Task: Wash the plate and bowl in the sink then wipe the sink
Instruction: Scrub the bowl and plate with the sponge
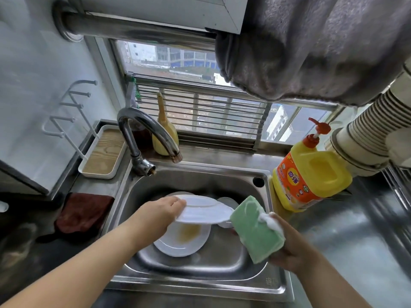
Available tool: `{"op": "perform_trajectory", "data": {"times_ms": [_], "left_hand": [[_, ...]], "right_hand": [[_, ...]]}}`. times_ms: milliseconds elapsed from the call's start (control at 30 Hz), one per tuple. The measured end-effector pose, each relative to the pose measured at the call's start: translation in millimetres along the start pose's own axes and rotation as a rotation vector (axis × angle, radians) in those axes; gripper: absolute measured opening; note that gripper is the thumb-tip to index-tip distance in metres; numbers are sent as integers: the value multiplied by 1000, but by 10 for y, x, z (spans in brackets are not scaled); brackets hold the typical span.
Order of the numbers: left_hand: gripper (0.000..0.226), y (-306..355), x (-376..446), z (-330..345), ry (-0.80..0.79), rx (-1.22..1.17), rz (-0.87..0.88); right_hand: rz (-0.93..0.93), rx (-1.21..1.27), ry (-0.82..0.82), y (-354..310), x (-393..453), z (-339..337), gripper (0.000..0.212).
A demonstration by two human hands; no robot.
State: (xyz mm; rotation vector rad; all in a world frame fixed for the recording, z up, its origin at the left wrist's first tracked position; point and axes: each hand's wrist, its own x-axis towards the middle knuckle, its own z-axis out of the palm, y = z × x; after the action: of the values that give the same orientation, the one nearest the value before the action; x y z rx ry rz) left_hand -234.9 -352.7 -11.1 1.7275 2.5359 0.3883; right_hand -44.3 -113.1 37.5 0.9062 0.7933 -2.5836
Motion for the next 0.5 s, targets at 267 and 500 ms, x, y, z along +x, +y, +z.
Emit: {"op": "perform_trajectory", "data": {"times_ms": [267, 500], "left_hand": [[58, 64, -70, 215, 149, -34, 10], [61, 220, -60, 145, 422, -597, -376]], "right_hand": [[-103, 124, -35, 264, 227, 138, 70], [-178, 125, -22, 241, 194, 185, 75]]}}
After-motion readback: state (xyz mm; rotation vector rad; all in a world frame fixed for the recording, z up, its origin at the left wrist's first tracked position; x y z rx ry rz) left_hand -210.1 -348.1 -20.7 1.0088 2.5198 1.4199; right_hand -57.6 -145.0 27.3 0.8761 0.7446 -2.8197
